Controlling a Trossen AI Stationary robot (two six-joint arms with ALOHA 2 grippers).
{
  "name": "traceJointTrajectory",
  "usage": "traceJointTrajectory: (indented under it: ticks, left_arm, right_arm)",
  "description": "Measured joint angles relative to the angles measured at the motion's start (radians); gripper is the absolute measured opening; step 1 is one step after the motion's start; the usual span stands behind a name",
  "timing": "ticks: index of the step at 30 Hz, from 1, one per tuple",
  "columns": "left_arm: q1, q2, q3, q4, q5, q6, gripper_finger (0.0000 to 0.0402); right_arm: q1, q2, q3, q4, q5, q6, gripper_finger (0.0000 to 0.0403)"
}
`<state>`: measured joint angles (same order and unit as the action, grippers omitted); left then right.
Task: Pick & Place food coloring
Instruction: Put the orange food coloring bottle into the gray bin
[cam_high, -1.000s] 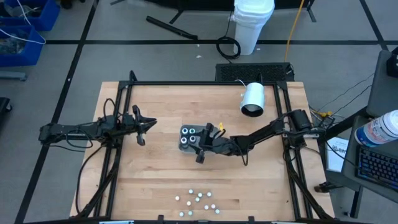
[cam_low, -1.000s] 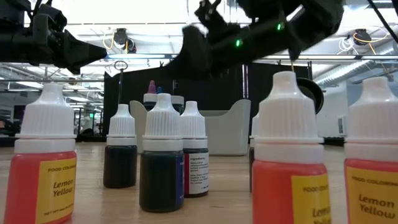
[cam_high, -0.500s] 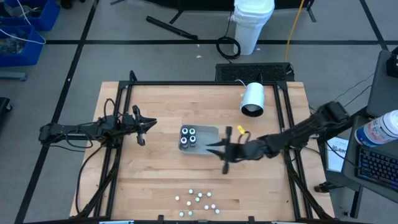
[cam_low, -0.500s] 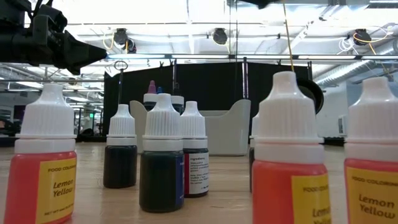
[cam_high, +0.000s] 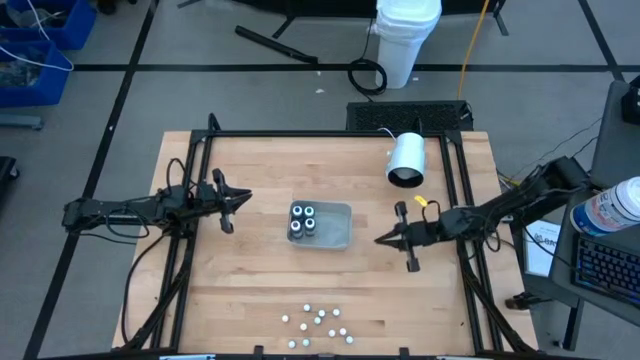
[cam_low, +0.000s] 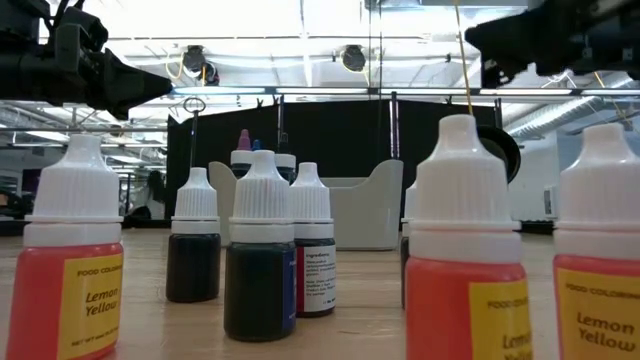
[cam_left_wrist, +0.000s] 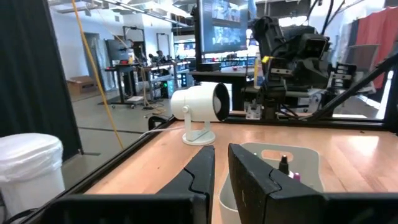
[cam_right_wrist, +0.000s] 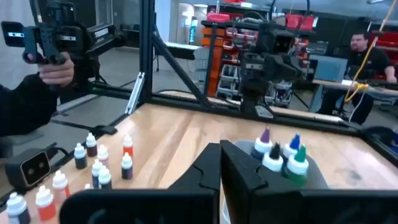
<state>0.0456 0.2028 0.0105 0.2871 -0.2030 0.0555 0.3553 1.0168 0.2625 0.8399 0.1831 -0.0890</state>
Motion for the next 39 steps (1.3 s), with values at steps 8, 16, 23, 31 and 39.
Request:
traceJointTrajectory:
  ticks: [8,16,23,31,39]
  left_arm:
    - [0.000,0.000,0.000,-0.006,-0.008,0.000,0.0051]
    - [0.000,0.000,0.000,-0.011,-0.008,-0.053,0.0051]
    - [0.000,0.000,0.000,-0.029,-0.007,-0.129,0.0051]
    - [0.000,0.000,0.000,-0.062,0.001,-0.063,0.0051]
    - [-0.002,0.000,0.000,-0.036,0.240,-0.097,0.0051]
  right_arm:
    - [-0.022,-0.251,-0.095,-0.058,-0.001,-0.003,0.0001]
    - [-0.020,-0.350,-0.138,-0.143,0.051,0.079,0.0000]
    - [0.003,-0.322,-0.139,-0.149,0.067,0.017,0.0000]
    - [0.003,-0.289,-0.138,-0.149,0.104,0.024,0.0000]
    - [0.003,-0.282,-0.138,-0.151,0.101,-0.008,0.0000]
